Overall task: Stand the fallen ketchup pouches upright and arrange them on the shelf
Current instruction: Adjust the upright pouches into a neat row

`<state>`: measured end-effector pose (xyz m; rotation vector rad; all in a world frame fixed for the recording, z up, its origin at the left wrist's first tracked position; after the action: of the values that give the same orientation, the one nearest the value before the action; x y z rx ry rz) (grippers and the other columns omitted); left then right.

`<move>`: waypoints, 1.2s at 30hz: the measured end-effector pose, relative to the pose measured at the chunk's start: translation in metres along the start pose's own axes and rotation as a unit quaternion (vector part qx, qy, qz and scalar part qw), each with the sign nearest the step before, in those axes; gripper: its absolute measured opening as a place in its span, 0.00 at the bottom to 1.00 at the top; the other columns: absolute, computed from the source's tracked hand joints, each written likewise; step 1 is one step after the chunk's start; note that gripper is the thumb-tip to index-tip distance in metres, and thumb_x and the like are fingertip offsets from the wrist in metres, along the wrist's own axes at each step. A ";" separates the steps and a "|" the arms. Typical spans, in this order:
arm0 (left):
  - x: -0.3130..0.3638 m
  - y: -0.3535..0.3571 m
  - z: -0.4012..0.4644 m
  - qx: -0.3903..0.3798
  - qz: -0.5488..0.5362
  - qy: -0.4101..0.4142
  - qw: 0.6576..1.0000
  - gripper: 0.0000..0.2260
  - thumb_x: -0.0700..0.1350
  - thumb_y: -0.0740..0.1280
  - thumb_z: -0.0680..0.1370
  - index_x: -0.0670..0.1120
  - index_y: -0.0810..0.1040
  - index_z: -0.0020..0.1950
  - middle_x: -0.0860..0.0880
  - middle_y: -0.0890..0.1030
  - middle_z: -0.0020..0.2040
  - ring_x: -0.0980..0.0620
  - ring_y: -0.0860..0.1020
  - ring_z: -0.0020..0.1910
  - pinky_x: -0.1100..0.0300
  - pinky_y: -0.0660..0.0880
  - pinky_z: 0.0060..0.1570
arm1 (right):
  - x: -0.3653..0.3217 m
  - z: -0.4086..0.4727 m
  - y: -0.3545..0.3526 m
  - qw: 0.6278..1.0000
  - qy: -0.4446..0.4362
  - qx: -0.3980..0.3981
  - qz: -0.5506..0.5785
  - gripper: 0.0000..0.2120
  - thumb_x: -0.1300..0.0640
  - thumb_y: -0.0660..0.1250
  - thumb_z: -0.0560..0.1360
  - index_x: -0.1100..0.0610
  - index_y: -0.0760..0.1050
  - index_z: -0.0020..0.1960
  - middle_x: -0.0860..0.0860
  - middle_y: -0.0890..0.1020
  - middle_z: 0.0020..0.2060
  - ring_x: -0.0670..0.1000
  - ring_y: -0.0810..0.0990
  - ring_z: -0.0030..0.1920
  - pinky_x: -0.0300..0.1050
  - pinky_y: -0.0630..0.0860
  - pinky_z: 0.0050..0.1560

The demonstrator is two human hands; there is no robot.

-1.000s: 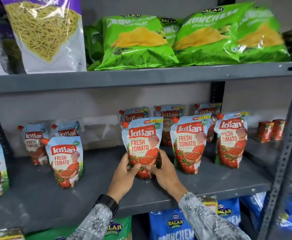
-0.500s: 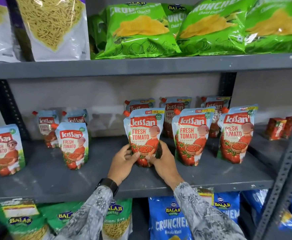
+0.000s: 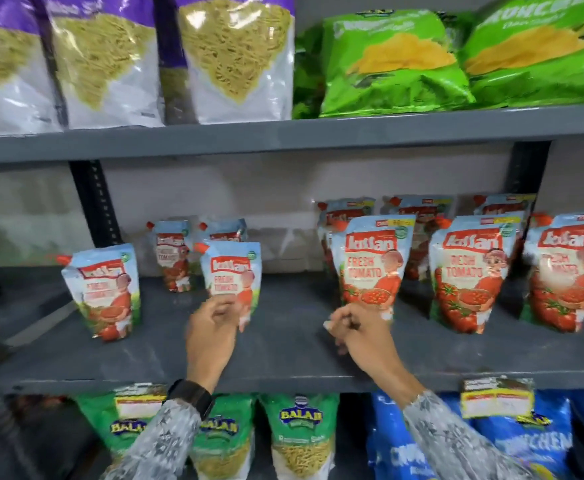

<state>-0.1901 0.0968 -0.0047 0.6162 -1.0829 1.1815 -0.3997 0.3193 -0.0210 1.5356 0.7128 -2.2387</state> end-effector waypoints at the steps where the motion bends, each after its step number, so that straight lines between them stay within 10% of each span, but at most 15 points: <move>1: -0.003 -0.026 0.010 0.042 0.017 0.008 0.999 0.05 0.45 0.73 0.78 0.51 0.83 0.54 0.50 0.86 0.47 0.47 0.85 0.49 0.60 0.79 0.44 | -0.006 0.004 0.030 1.000 -0.001 -0.024 0.008 0.06 0.65 0.75 0.75 0.59 0.80 0.50 0.52 0.79 0.34 0.52 0.78 0.36 0.57 0.82 0.42; 6: -0.043 -0.044 0.066 -0.128 -0.012 -0.057 0.990 0.34 0.46 0.77 0.76 0.49 0.65 0.78 0.49 0.74 0.66 0.48 0.77 0.62 0.56 0.76 0.59 | -0.029 0.034 0.149 0.997 -0.009 -0.067 0.025 0.36 0.60 0.80 0.72 0.55 0.68 0.75 0.50 0.79 0.62 0.51 0.80 0.62 0.47 0.77 0.63; 10: -0.048 -0.009 0.067 -0.273 -0.059 -0.044 0.959 0.32 0.37 0.74 0.78 0.46 0.65 0.79 0.46 0.79 0.69 0.50 0.81 0.63 0.64 0.79 0.56 | -0.022 0.046 0.186 0.999 -0.013 -0.042 0.020 0.30 0.67 0.78 0.69 0.58 0.71 0.68 0.55 0.84 0.61 0.57 0.83 0.63 0.62 0.77 0.67; 30: -0.062 -0.068 0.081 -0.259 -0.015 0.010 0.966 0.28 0.46 0.74 0.78 0.56 0.68 0.75 0.51 0.82 0.64 0.59 0.82 0.56 0.67 0.77 0.50 | -0.042 0.021 0.234 1.000 0.001 0.001 0.010 0.33 0.61 0.78 0.73 0.52 0.68 0.73 0.50 0.82 0.62 0.51 0.82 0.62 0.55 0.79 0.66; 36: -0.067 -0.176 0.085 -0.068 0.006 0.046 0.997 0.13 0.48 0.73 0.78 0.57 0.80 0.62 0.61 0.86 0.49 0.66 0.83 0.48 0.72 0.77 0.43 | -0.078 -0.020 0.211 0.978 -0.064 0.192 0.052 0.12 0.63 0.71 0.77 0.51 0.77 0.58 0.50 0.83 0.47 0.52 0.84 0.46 0.34 0.80 0.42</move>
<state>-0.0542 -0.0581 -0.0065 0.4466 -1.0804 1.1247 -0.2437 0.1573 0.0011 1.5281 0.1617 -2.4683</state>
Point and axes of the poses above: each hand's wrist, its own z-axis towards the middle knuckle, its own y-axis out of the palm, x = y × z, the point moved 9 cm from there along z, towards the middle knuckle
